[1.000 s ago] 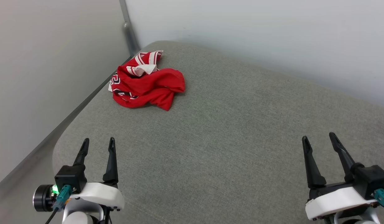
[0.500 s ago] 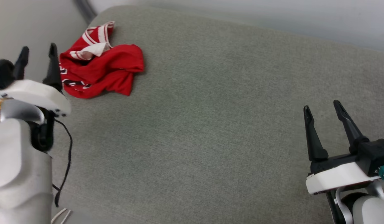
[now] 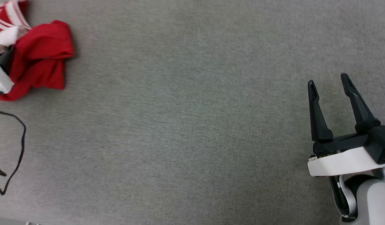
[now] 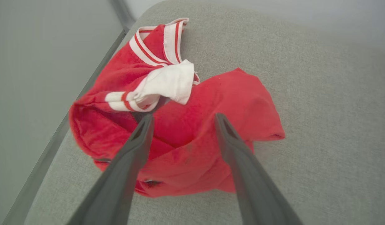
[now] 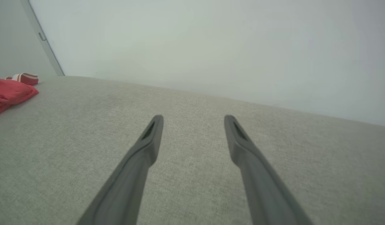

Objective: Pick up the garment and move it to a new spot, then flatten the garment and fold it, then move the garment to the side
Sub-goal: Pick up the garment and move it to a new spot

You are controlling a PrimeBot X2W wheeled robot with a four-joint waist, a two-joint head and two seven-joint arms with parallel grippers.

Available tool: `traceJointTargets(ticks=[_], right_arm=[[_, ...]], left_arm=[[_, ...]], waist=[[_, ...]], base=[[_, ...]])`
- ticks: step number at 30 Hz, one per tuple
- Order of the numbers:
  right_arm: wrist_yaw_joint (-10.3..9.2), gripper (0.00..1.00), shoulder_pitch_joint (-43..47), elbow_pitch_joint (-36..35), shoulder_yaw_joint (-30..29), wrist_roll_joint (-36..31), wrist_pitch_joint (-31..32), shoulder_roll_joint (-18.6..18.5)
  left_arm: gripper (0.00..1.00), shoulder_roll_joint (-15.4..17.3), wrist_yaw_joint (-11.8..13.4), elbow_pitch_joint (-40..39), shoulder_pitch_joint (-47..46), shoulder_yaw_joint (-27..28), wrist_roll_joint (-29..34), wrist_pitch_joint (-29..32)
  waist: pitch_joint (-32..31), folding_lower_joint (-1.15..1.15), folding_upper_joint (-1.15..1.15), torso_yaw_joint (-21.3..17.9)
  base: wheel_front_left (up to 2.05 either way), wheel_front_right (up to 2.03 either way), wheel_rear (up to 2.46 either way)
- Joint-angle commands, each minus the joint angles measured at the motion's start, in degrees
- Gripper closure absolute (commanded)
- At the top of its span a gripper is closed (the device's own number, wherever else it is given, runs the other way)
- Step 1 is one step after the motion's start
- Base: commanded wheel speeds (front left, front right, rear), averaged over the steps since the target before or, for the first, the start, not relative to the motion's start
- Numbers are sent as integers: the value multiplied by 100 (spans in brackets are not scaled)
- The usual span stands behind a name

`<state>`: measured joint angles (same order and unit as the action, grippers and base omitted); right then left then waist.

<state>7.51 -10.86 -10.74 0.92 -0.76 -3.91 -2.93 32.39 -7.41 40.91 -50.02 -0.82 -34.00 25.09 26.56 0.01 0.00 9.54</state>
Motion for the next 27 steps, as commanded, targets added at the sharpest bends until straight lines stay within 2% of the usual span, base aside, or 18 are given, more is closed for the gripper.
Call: traceJointTargets(ticks=[1, 7, 13, 14, 15, 16, 21, 22, 23, 27], right_arm=[[-3, 0, -103, -24, 8, -32, -20, 10], [-3, 0, -228, -81, 27, 4, -19, 10], [-3, 0, -218, -85, 23, 58, 0, 10], [-3, 0, -227, -86, 27, 58, 7, 10], [-3, 0, -235, -88, 32, 64, 5, 10], [-3, 0, -235, -82, 34, 69, 3, 10], [-3, 0, -166, -21, 26, 123, -22, 10], [-3, 0, -148, 3, 27, 141, -31, 11], [-3, 0, -90, 81, 41, 203, -74, 11], [-3, 0, -6, 217, 41, 311, -161, 11]], left_arm=[[0, 23, -10, 44, -67, -21, -29, 42], [0, 292, -5, 753, -173, -222, -603, 532], [0, 154, -1, 1444, -20, -453, -785, 1030], [33, 154, -1, 1538, -24, -483, -771, 1076], [82, 177, 0, 1579, -33, -498, -726, 980], [100, 162, 3, 1640, -51, -494, -734, 928], [100, 258, 1, 1658, -262, -599, -549, 405], [100, 306, 0, 1626, -323, -612, -496, 228], [100, 400, -1, 1543, -478, -690, -365, -252], [100, 436, -2, 1479, -597, -805, -158, -934]], waist=[[257, -1, 0, -231], [619, -1, 0, -490], [644, -1, 0, -550], [632, -1, 0, -556], [616, -1, 0, -561], [588, -1, 0, -561], [382, -1, 0, -524], [330, -1, 0, -510], [123, -1, 0, -469], [-231, -1, 0, -415]], base=[[0, 0, 0], [0, 0, 0], [0, 0, 0], [0, 0, 0], [0, 0, 0], [0, 0, 0], [0, 0, 0], [0, 0, 0], [0, 0, 0], [0, 0, 0]])
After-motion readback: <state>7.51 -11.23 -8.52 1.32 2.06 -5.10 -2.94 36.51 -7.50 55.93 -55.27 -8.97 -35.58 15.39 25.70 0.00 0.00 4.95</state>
